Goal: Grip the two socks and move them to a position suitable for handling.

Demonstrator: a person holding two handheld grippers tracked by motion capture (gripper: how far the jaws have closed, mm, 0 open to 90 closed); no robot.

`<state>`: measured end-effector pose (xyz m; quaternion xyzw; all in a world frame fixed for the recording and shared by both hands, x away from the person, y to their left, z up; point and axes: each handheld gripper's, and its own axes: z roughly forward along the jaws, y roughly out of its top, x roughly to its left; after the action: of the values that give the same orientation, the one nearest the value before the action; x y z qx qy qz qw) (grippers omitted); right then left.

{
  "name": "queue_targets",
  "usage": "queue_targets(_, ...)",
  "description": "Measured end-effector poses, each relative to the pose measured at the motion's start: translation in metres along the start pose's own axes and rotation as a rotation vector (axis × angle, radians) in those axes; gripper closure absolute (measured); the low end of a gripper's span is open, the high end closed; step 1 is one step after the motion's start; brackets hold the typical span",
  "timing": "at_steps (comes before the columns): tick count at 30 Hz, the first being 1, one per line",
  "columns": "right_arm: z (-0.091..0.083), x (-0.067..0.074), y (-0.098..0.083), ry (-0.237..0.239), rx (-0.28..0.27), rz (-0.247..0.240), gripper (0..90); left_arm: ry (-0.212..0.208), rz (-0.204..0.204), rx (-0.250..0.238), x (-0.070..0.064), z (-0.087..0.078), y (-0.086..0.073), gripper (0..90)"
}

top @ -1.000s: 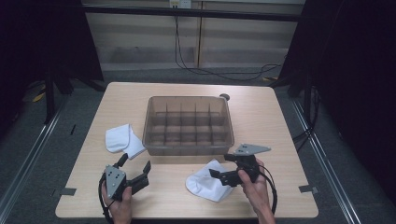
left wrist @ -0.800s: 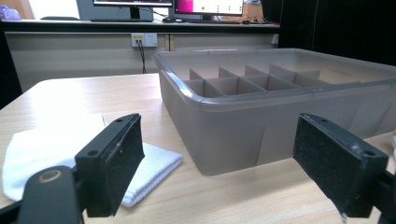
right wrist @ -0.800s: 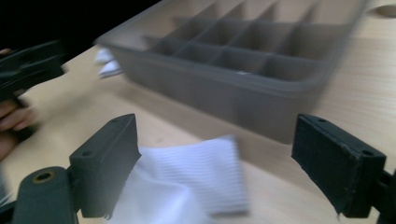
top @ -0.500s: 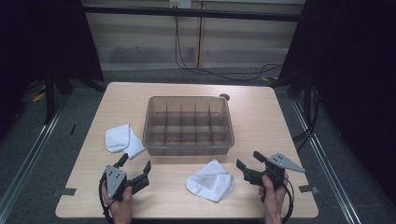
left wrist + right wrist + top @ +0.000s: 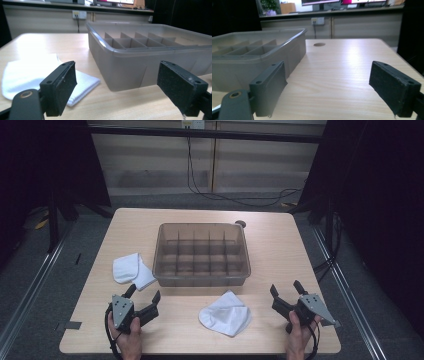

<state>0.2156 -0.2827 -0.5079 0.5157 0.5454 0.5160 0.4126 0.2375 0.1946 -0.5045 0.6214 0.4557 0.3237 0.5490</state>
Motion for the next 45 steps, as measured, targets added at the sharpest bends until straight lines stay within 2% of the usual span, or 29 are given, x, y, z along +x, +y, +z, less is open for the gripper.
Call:
queue_targets(2,-0.003,0.001,-0.001,-0.006,-0.022,-0.002,13.4,-0.062,-0.005,0.039,0.004,0.001,0.001,15.5)
queue_targets(3,-0.005,0.000,-0.002,0.019,-0.047,-0.002,13.4,-0.081,-0.014,0.048,0.004,0.002,0.001,15.5)
queue_targets(4,-0.005,0.000,-0.002,0.019,-0.047,-0.002,13.4,-0.097,-0.022,0.060,0.006,0.003,0.002,15.5)
queue_targets(5,-0.007,0.000,-0.003,0.013,-0.066,-0.001,13.5,-0.096,-0.041,0.062,0.007,0.004,0.003,15.5)
queue_targets(7,-0.009,0.003,-0.004,0.013,-0.094,-0.028,13.4,-0.071,-0.035,0.100,0.011,0.007,0.010,15.6)
queue_targets(9,-0.011,0.008,-0.006,0.005,-0.116,-0.076,13.4,-0.046,-0.067,0.163,0.017,0.011,0.021,15.8)
queue_targets(10,-0.011,0.006,-0.006,0.024,-0.120,-0.068,13.3,-0.041,-0.076,0.179,0.020,0.012,0.027,16.0)
queue_targets(13,-0.011,0.006,-0.006,0.033,-0.119,-0.073,13.3,-0.014,-0.056,0.232,0.027,0.013,0.045,16.4)
queue_targets(14,-0.011,0.006,-0.006,0.048,-0.120,-0.072,13.3,-0.028,-0.049,0.263,0.031,0.014,0.051,17.0)
queue_targets(15,-0.011,0.006,-0.006,0.048,-0.120,-0.072,13.3,-0.042,-0.064,0.301,0.033,0.016,0.055,17.0)
queue_targets(16,-0.011,0.006,-0.006,0.050,-0.120,-0.072,13.4,-0.063,-0.104,0.390,0.038,0.019,0.062,17.5)
queue_targets(17,-0.011,0.006,-0.006,0.051,-0.120,-0.072,13.4,-0.073,-0.115,0.412,0.040,0.022,0.065,17.4)
queue_targets(19,-0.011,0.006,-0.006,0.054,-0.120,-0.071,13.4,-0.063,-0.093,0.428,0.045,0.026,0.072,18.8)
queue_targets(20,-0.011,0.006,-0.006,0.061,-0.118,-0.073,13.5,-0.065,-0.104,0.491,0.050,0.031,0.076,21.2)
queue_targets(21,-0.011,0.006,-0.006,0.061,-0.118,-0.073,13.5,-0.065,-0.104,0.491,0.050,0.031,0.076,21.2)
queue_targets(22,-0.011,0.005,-0.006,0.065,-0.118,-0.073,13.5,-0.043,-0.115,0.533,0.057,0.035,0.079,21.2)
queue_targets(24,-0.011,0.005,-0.006,0.072,-0.117,-0.072,13.7,-0.010,-0.118,0.569,0.064,0.041,0.080,21.9)
queue_targets(26,-0.011,0.005,-0.006,0.074,-0.117,-0.072,13.8,0.004,-0.129,0.652,0.071,0.050,0.081,22.1)
queue_targets(28,-0.011,0.005,-0.006,0.078,-0.117,-0.072,13.8,-0.018,-0.119,0.699,0.076,0.059,0.082,22.1)
queue_targets(29,-0.011,0.005,-0.006,0.078,-0.117,-0.072,13.8,-0.022,-0.120,0.740,0.079,0.065,0.082,22.1)
queue_targets(33,-0.011,0.005,-0.006,0.080,-0.117,-0.072,13.8,0.015,-0.083,0.860,0.081,0.078,0.085,22.1)
queue_targets(34,-0.011,0.005,-0.006,0.080,-0.118,-0.072,13.8,0.037,-0.056,0.874,0.079,0.080,0.086,22.2)
queue_targets(36,-0.011,0.005,-0.006,0.081,-0.117,-0.072,13.9,0.029,-0.071,0.858,0.081,0.083,0.088,22.3)
queue_targets(38,-0.011,0.005,-0.006,0.083,-0.116,-0.070,13.9,0.033,-0.059,0.879,0.083,0.089,0.090,22.2)
queue_targets(40,-0.011,0.005,-0.006,0.084,-0.118,-0.072,13.9,0.016,-0.046,0.909,0.086,0.097,0.090,21.4)
queue_targets(42,-0.011,0.005,-0.006,0.085,-0.116,-0.070,13.9,0.053,-0.014,0.953,0.088,0.108,0.086,21.0)
queue_targets(43,-0.011,0.005,-0.006,0.085,-0.116,-0.070,13.9,0.052,-0.018,0.988,0.090,0.113,0.084,20.6)
queue_targets(44,-0.011,0.005,-0.006,0.085,-0.118,-0.072,13.9,0.071,-0.012,1.017,0.092,0.117,0.082,21.4)
queue_targets(45,-0.011,0.005,-0.006,0.085,-0.118,-0.072,13.9,0.080,0.000,1.021,0.093,0.120,0.082,21.1)
